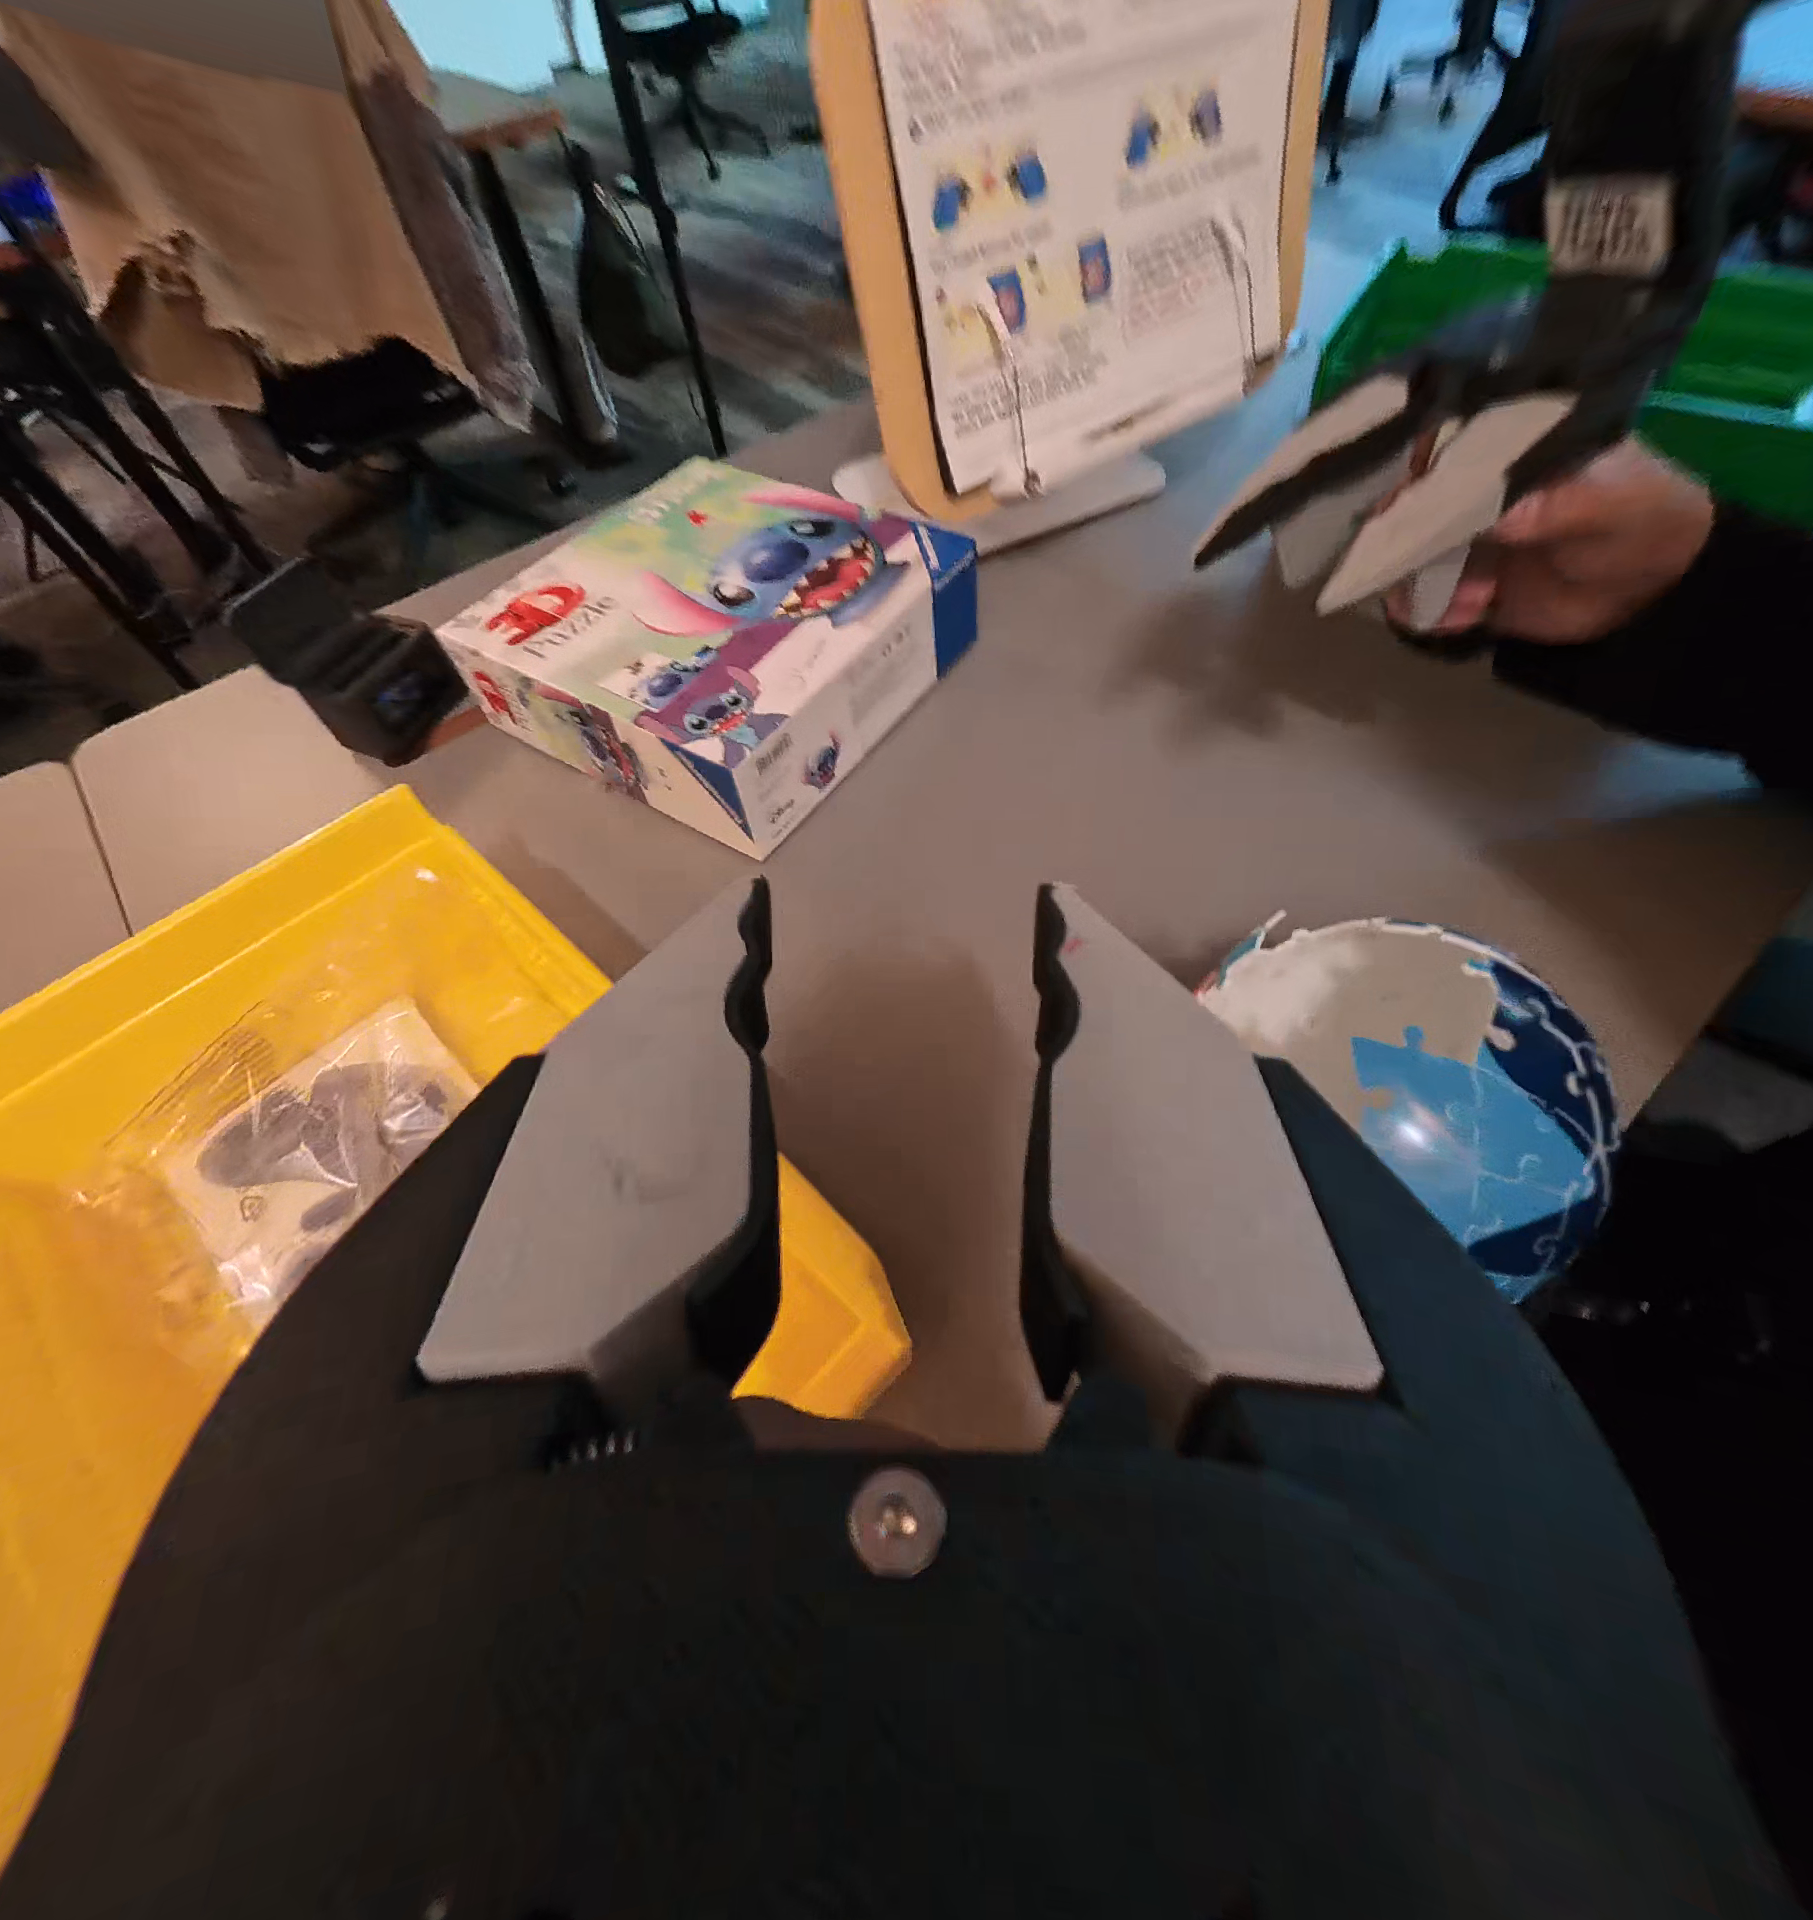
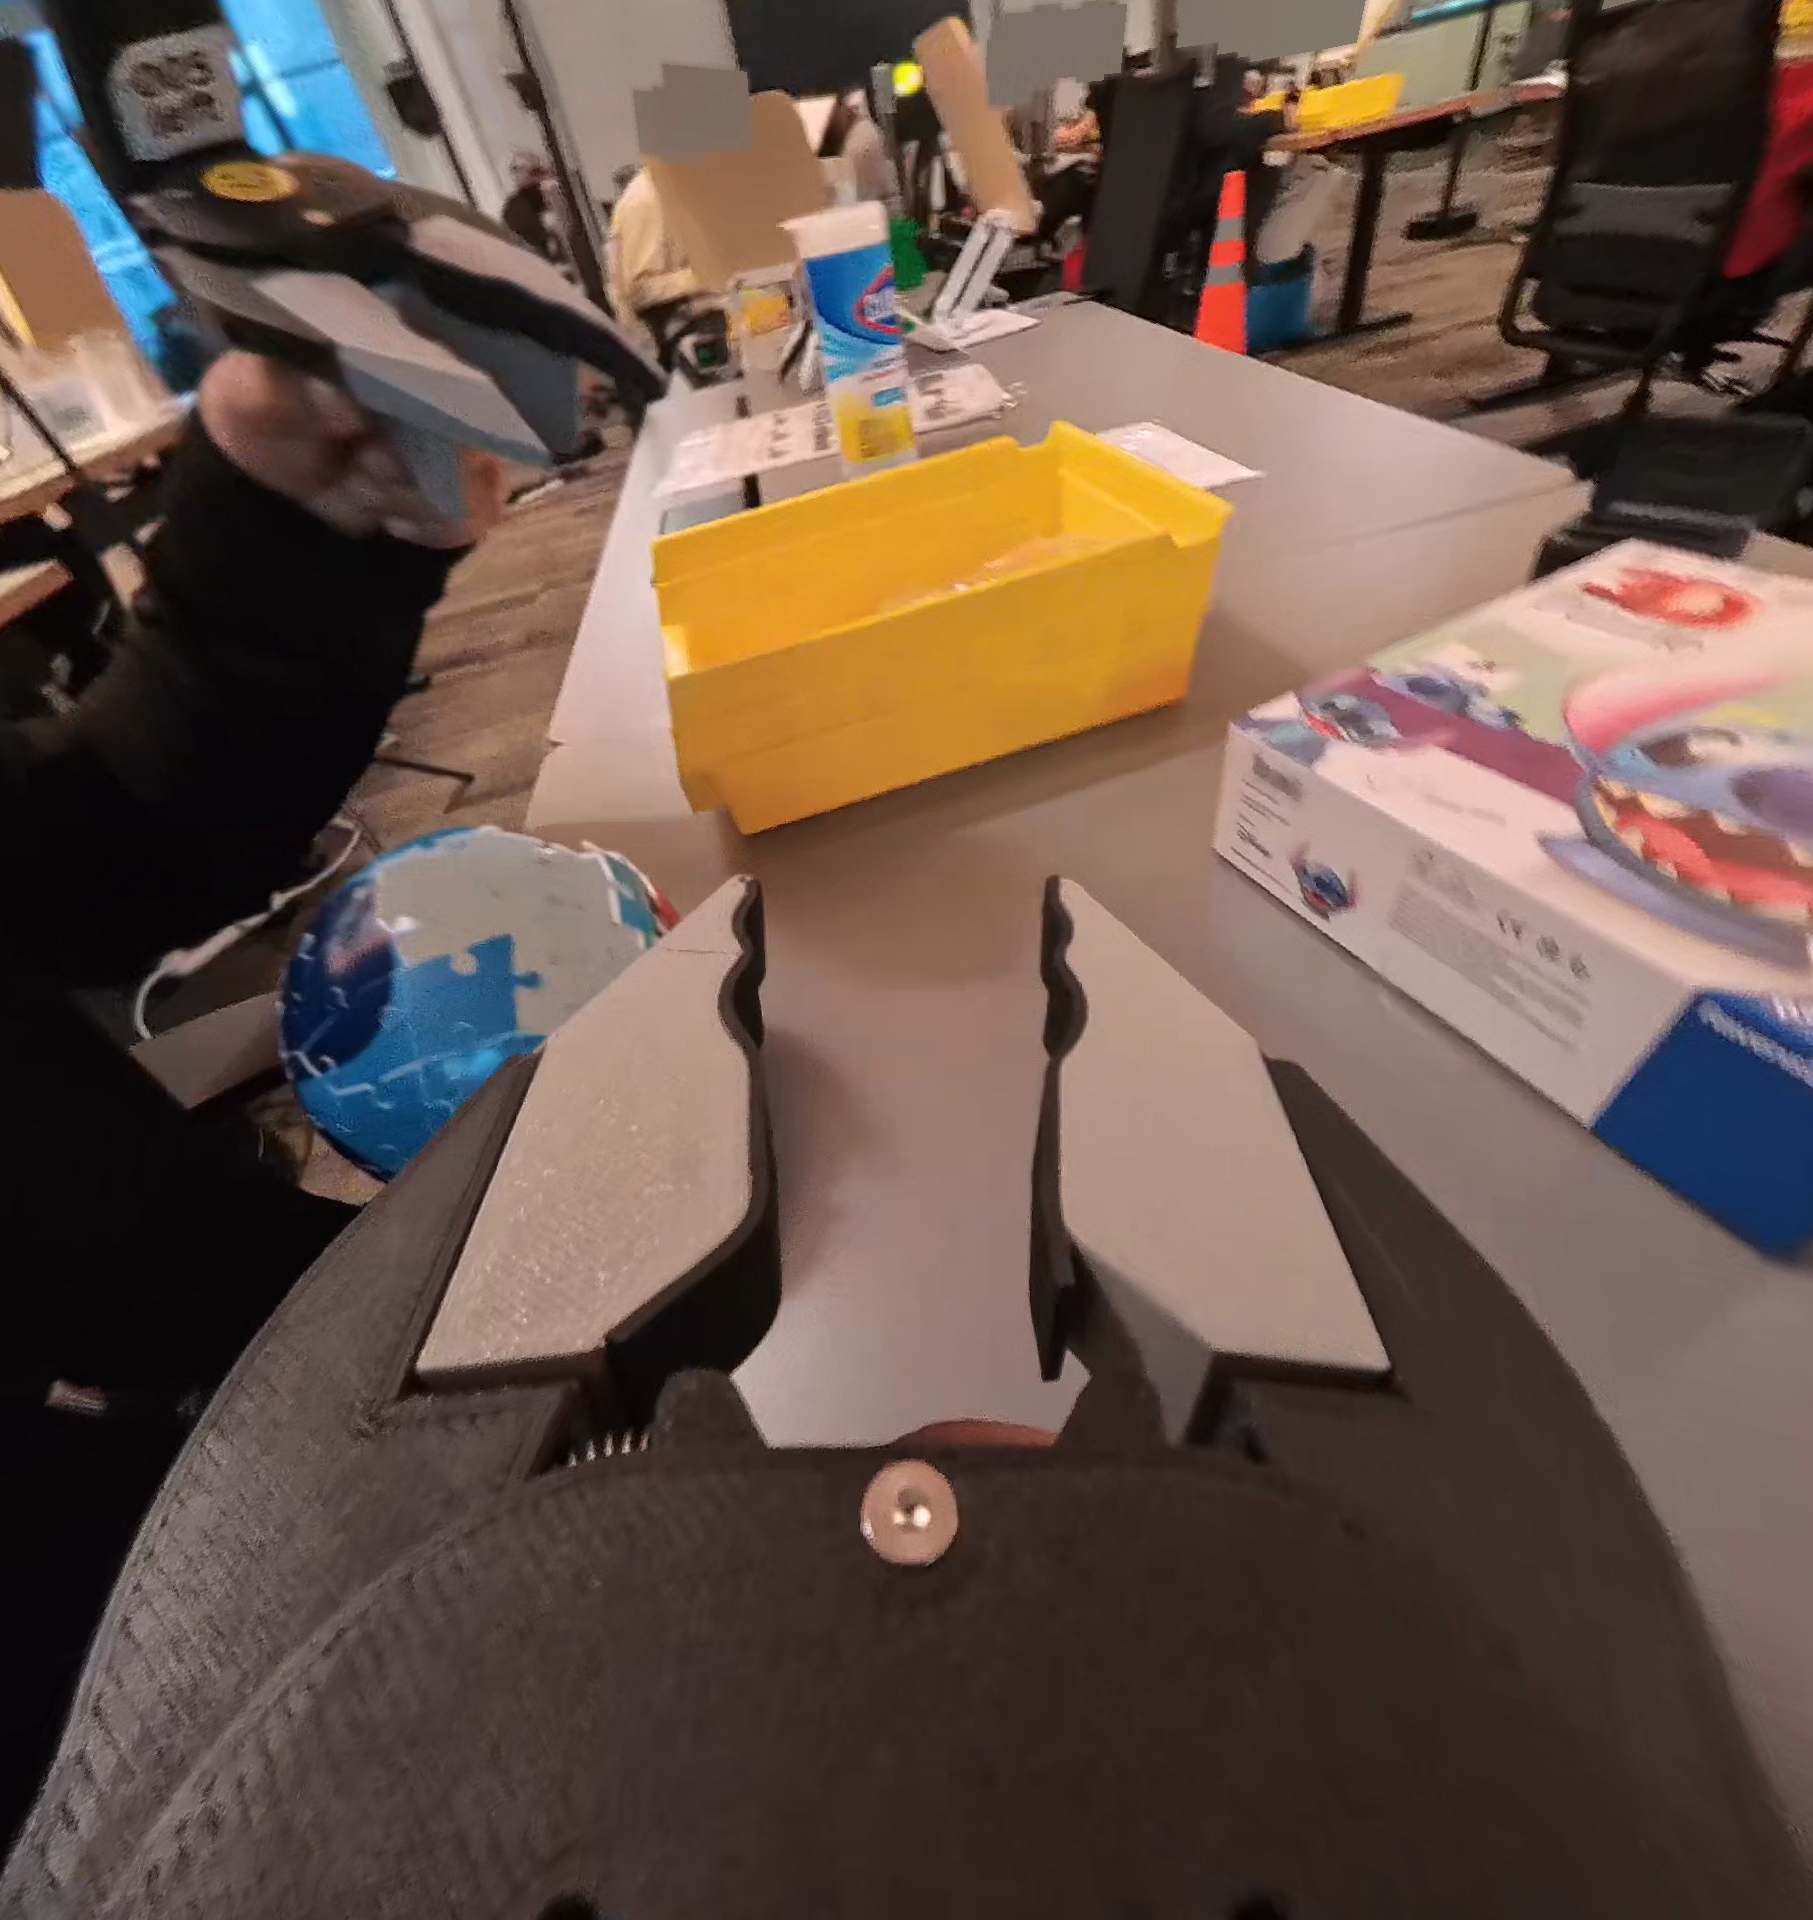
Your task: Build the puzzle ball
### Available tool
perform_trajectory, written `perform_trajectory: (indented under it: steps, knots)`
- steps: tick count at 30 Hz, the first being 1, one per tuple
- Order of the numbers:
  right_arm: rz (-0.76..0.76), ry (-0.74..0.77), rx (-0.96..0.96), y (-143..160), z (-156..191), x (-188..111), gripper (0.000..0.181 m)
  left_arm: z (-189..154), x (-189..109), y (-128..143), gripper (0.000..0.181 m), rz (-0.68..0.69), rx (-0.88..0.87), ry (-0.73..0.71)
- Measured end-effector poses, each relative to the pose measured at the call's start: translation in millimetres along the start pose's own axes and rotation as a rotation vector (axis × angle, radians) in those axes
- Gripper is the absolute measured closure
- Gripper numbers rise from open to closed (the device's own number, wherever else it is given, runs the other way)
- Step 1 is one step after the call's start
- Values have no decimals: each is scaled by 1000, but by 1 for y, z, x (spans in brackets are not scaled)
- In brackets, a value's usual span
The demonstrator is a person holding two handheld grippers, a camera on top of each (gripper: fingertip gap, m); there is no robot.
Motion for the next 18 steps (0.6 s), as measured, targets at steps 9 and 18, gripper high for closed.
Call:
perform_trajectory:
  steps: [9, 18]
  knots:
    - [66, 109, -15, 53, -17, -4, 130, -15, -3, 35, 132, 3, -26, 4]
    - [90, 262, -42, 78, -41, -14, 131, 21, -40, 59, 129, -141, -223, -146]
Point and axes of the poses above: each gripper's, where its closed fingertips meet, x out along the fingers, y out of its underside, z = x × y across the jaws, the point moved 2 cm from there along -x, back along the fingers, and after that the axes turned 3 degrees about -x, right-handed, at the moved point
